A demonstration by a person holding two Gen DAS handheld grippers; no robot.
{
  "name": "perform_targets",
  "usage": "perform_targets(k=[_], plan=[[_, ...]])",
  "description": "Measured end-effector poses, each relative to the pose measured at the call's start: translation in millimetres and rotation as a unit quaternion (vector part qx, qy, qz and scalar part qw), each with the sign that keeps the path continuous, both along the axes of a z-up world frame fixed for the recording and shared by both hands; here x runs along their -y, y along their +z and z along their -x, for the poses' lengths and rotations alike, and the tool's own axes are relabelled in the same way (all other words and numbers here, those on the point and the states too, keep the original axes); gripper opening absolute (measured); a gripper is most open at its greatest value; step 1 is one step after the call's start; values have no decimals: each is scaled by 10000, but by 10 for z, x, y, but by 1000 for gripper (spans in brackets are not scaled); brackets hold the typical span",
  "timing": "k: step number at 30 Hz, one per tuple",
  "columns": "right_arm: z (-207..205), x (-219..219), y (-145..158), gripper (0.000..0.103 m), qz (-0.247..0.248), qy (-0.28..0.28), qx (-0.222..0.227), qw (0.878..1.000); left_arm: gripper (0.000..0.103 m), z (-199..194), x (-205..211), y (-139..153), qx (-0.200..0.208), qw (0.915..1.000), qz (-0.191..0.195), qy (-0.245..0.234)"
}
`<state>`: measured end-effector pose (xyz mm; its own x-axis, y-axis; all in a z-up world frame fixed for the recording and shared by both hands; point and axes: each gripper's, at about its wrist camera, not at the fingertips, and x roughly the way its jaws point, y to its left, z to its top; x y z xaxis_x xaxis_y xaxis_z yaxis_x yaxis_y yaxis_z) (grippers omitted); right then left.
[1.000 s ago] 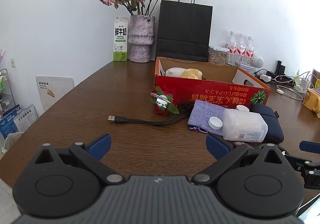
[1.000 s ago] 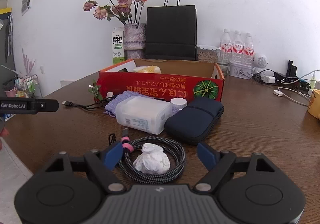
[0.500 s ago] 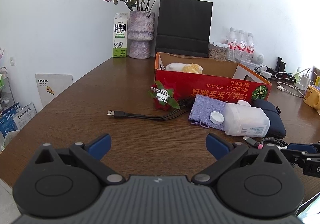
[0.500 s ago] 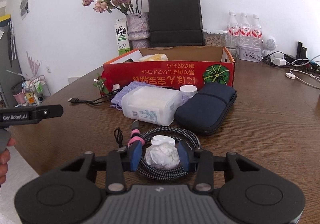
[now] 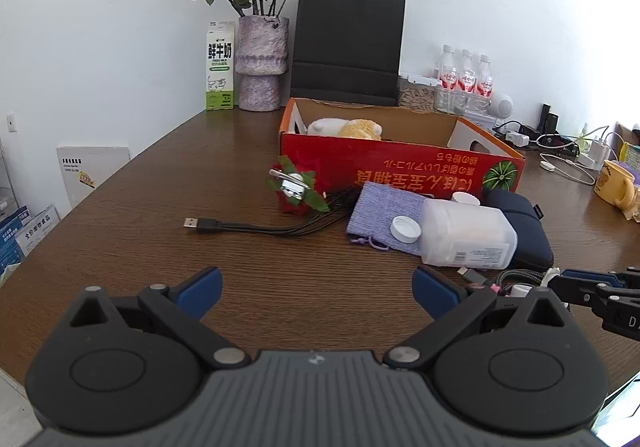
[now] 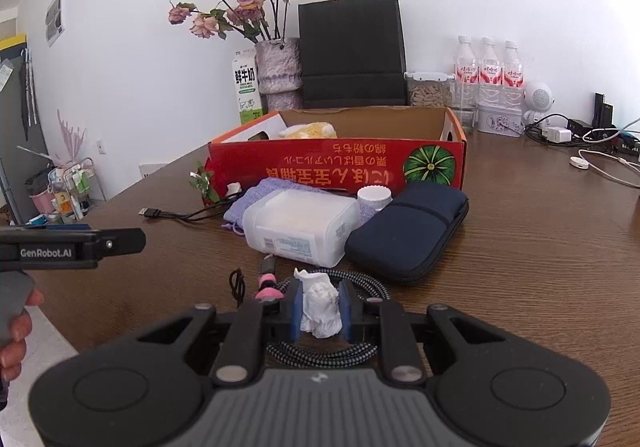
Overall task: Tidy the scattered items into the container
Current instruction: 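Grasp the braided black-white cable with the left tool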
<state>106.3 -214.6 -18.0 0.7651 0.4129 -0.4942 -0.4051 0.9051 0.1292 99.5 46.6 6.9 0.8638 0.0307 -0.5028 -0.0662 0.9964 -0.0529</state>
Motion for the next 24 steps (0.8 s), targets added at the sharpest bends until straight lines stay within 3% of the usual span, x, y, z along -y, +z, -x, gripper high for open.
perform_targets(k=[12,24], plan=[[0,641,84,18,-167,-326,254,9990,103,-284,900,-22,-282,9966,-124,-770],[-17,1070,-32,18,-356,-111,247,9990,103,-478,1529,-231,-832,9932,-170,-795]])
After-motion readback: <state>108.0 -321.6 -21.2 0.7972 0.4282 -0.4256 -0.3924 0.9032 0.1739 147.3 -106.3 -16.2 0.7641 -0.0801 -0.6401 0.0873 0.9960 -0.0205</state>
